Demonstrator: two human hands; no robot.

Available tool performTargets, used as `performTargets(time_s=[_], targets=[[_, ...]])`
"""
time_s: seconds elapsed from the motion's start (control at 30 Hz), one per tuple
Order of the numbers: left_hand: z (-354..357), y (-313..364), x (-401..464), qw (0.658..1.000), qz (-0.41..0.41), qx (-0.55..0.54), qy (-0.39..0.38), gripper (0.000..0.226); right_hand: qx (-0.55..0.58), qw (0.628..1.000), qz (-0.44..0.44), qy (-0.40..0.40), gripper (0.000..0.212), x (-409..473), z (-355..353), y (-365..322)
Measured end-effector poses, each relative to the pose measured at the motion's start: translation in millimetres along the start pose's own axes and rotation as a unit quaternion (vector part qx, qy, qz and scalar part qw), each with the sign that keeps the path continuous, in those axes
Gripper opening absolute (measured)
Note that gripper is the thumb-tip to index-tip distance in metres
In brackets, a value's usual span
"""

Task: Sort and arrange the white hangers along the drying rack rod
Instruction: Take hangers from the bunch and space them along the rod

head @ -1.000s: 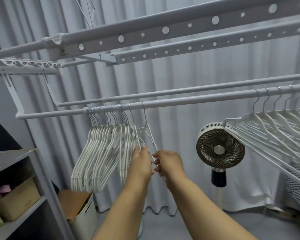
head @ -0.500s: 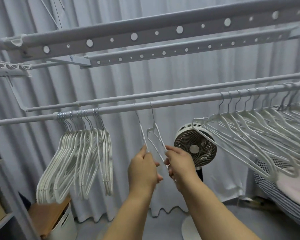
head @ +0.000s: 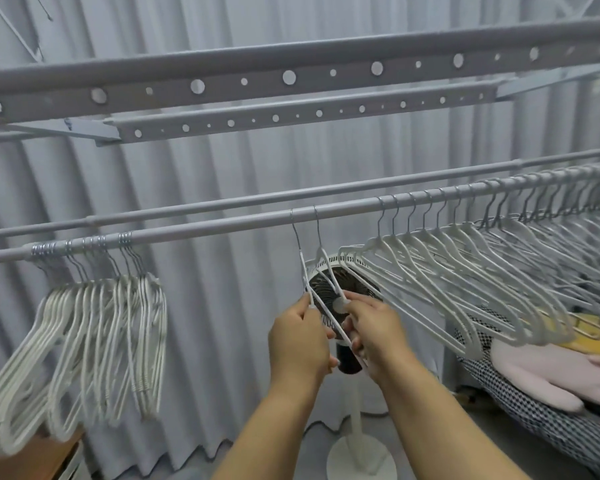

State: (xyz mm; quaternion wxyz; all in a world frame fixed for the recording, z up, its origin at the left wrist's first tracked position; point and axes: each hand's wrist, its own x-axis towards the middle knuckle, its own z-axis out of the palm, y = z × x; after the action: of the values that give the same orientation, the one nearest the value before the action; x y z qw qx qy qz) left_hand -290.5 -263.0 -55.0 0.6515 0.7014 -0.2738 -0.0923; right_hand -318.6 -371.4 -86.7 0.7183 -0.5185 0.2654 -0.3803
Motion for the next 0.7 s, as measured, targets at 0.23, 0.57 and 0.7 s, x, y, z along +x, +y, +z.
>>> performTargets(time_s=[0.23, 0.57, 0.7], targets=[[32, 6, -4, 0.999, 0.004, -0.025, -0.019, 0.044, -0.015, 1.0, -0.016, 0.01, 0.027, 1, -31, -16], [67, 9, -6, 0.999, -0.006, -0.02, -0.025, 0.042, -0.017, 1.0, -0.016, 0.021, 0.024, 4, -63, -34], [76, 14, -10, 0.999, 0.001, -0.021, -0.034, 0.042, -0.027, 0.999, -0.019, 0.021, 0.026, 7, -71, -35]])
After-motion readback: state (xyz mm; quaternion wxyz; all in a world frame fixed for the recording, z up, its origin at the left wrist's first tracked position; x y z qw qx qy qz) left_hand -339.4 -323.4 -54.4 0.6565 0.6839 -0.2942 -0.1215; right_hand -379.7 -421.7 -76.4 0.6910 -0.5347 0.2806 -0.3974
